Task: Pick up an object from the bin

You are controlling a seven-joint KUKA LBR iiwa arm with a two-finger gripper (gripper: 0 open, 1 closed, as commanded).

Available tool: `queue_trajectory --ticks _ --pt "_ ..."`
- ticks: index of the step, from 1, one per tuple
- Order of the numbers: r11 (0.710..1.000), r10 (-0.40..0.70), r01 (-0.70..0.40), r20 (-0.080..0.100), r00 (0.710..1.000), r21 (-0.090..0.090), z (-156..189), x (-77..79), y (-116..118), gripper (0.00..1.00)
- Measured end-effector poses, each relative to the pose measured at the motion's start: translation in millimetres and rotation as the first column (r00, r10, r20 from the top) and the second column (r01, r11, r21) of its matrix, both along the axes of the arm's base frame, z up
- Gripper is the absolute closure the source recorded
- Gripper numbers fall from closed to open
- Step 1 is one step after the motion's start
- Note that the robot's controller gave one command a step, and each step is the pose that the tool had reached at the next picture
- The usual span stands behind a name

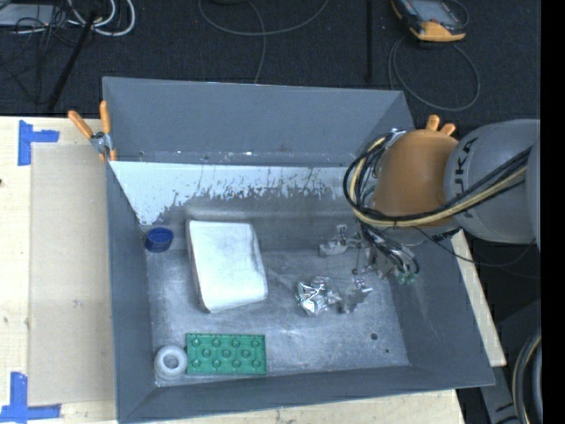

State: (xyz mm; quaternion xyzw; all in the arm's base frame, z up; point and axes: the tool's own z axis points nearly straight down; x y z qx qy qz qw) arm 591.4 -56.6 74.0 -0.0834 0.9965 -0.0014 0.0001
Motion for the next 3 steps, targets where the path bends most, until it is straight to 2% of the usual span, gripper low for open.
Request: queue_trajectory --ticks 1,2,3 --pt "0.99 0.139 -0.139 0.002 0.99 0.005 26 -9.0 40 0.0" --pt "0.982 0.188 -0.188 0.001 0.982 0.003 37 -14.4 17 0.0" --pt "1.0 0.022 -0.022 0.006 1.0 0.003 1 -29.5 26 0.0"
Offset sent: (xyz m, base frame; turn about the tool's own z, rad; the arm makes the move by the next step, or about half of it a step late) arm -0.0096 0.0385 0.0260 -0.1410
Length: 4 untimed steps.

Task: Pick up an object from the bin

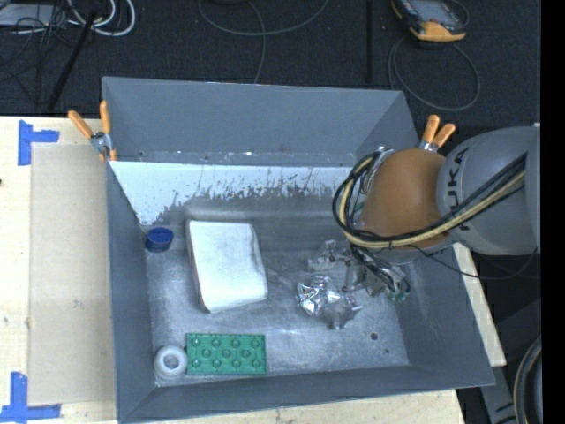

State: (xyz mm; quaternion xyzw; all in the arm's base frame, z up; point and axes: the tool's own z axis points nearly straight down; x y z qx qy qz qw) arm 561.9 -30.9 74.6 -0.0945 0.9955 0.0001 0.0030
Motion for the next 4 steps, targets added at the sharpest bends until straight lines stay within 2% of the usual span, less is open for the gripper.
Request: queue_trajectory --ticks 1,2,3,4 --pt "1.0 0.003 -0.003 -0.003 1.0 -0.001 2 1.3 0 0.0" --pt "1.0 0.005 -0.005 0.001 1.0 -0.001 4 3.0 1 1.0" --pt "1.0 0.009 -0.009 -0.005 1.0 0.0 8 3.5 2 1.0" --pt "1.0 0.011 -0.011 0.002 1.0 -0.001 102 5.3 3 1.0"
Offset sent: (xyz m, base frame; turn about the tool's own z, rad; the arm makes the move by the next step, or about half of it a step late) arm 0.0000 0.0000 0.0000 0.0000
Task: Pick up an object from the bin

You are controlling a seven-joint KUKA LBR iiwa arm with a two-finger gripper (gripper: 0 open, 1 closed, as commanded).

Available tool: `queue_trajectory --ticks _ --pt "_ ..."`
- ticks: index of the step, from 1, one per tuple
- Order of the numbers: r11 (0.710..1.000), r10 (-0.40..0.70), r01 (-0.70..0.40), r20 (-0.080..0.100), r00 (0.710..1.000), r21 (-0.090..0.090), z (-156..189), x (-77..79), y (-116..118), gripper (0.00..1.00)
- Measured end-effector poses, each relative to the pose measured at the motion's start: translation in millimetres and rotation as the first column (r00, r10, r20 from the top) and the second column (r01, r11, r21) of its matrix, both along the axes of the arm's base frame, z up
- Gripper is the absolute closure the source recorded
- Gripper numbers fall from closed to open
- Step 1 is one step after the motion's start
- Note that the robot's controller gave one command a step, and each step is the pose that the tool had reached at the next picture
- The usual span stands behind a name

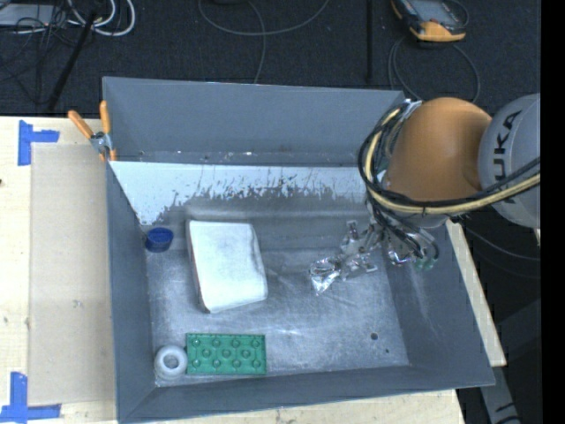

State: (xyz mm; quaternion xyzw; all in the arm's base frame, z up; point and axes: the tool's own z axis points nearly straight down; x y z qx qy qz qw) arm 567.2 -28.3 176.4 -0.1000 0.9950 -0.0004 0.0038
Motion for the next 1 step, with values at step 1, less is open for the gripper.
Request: queue_trajectory --ticks 1 --pt "1.0 0.002 -0.002 -0.004 1.0 0.0 23.2 1.3 1.0 1.0"
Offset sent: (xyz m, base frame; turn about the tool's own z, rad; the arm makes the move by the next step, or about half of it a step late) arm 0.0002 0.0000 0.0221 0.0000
